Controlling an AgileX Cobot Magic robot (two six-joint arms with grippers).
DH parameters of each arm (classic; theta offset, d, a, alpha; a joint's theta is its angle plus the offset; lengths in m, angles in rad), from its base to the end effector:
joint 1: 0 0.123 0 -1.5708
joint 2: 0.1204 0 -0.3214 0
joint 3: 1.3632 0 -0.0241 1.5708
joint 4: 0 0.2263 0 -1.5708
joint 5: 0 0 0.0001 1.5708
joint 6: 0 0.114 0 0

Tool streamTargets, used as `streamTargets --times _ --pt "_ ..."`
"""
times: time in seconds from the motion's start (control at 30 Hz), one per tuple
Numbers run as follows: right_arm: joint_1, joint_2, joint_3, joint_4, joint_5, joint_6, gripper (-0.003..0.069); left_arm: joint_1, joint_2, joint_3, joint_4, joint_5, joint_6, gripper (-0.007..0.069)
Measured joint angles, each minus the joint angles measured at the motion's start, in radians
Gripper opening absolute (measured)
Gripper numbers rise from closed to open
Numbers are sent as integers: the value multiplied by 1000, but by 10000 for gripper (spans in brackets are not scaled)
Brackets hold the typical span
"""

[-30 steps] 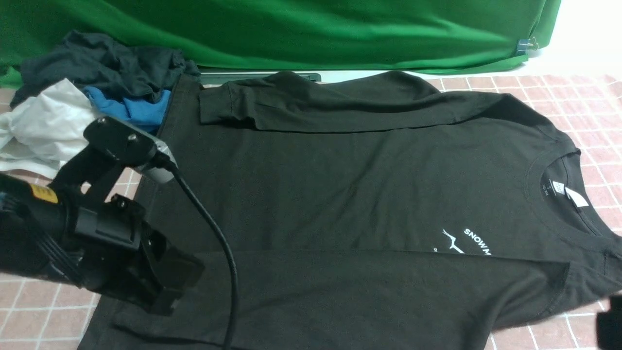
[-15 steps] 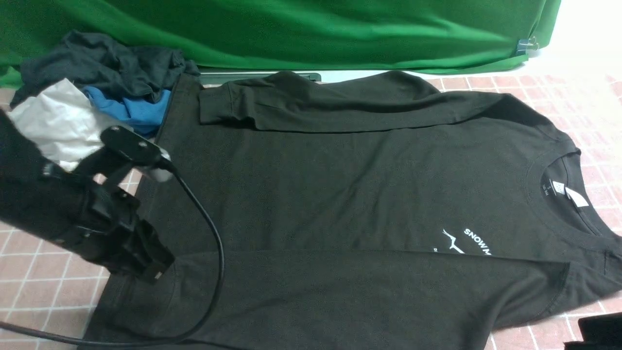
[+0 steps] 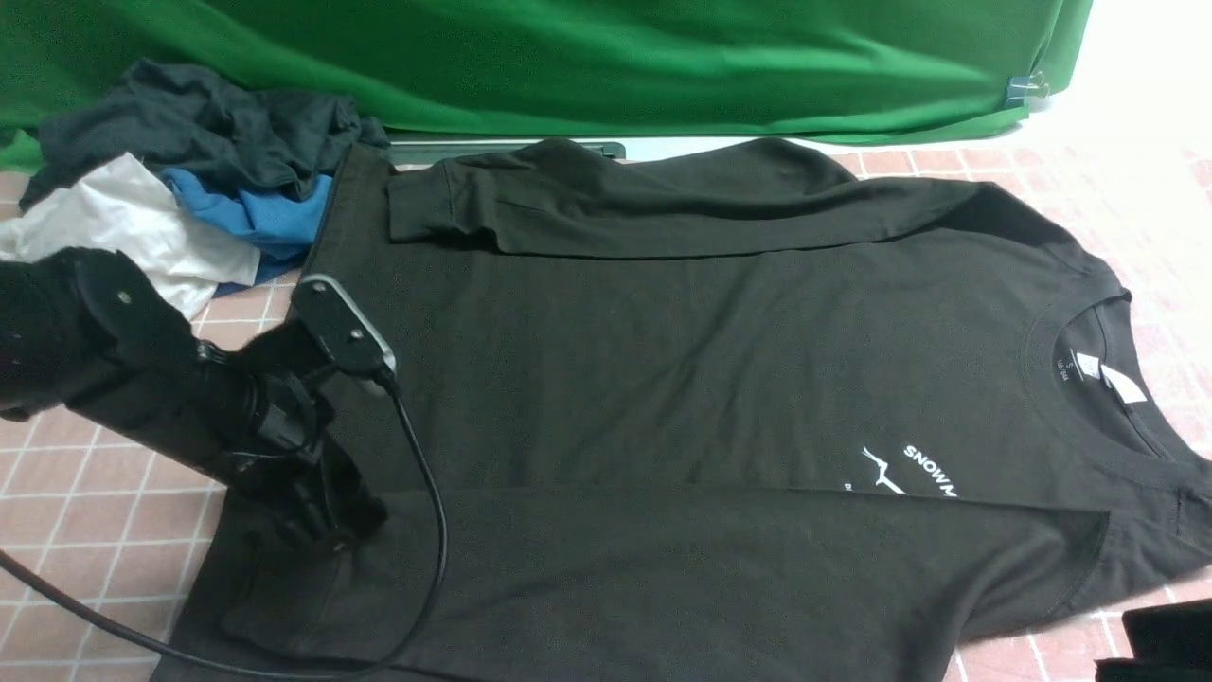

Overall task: Fold a long-sleeved shirt over a pink coffee tablecloth.
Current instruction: 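Grasp the left edge of the dark T-shirt lying flat on the table, then fold the left side of the black T-shirt inward over its body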

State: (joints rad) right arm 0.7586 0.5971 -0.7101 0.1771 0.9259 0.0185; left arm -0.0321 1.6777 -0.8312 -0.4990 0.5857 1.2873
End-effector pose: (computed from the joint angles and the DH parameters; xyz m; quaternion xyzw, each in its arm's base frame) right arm 0.0323 0.0528 0.3286 -0.3104 0.8540 0.2346 0.3454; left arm 0.2828 -0.0393 0.1923 0.4407 0.8767 -0.0644 0.1816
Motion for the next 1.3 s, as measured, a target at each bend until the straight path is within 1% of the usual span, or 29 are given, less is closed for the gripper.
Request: streamTargets --times 0.07,0.13,0.17,0.23,0.27,0.3,0.47,0.6,0.73,0.87,0.9,0.93,0.97,1.0,1.07,1.13,1.2,1.27,1.3 --pt "0 0 0 1 0 0 239 0 9 0 -2 -6 13 401" --pt "0 0 0 2 0 0 239 0 18 0 2 -13 29 361" --pt "0 0 0 2 0 0 239 0 19 0 3 -13 29 358" --pt "0 0 0 2 -2 0 239 0 19 0 7 -13 36 295" --pt "0 0 0 2 -2 0 239 0 19 0 8 -11 37 283" --pt "0 0 0 2 -4 0 239 0 19 0 10 1 39 225" --pt "0 0 0 2 -7 -1 239 0 19 -1 15 31 41 46" --pt "0 0 0 2 -10 -1 239 0 12 -1 12 39 35 33" --pt "0 0 0 2 -10 -2 239 -9 -33 -4 4 44 -2 33" --pt "0 0 0 2 -15 -2 239 -43 -79 -40 30 45 -52 33" --pt "0 0 0 2 -21 -2 239 -55 -89 -56 47 46 -79 33" --pt "0 0 0 2 -28 -2 239 -71 -100 -88 86 55 -136 33" --pt "0 0 0 2 -30 -2 239 -71 -100 -92 86 57 -144 33" --pt "0 0 0 2 -42 2 239 -78 -104 -133 133 71 -218 33" --pt "0 0 0 1 -46 10 239 -78 -104 -166 164 82 -261 33" --pt "0 0 0 -8 -48 34 239 -78 -104 -204 201 92 -298 33" --pt "0 0 0 -22 -49 52 239 -78 -104 -220 216 98 -307 33" --pt "0 0 0 -74 -58 113 239 -78 -104 -250 227 109 -326 33" --pt "0 0 0 -120 -65 151 239 -78 -104 -262 231 111 -331 33"
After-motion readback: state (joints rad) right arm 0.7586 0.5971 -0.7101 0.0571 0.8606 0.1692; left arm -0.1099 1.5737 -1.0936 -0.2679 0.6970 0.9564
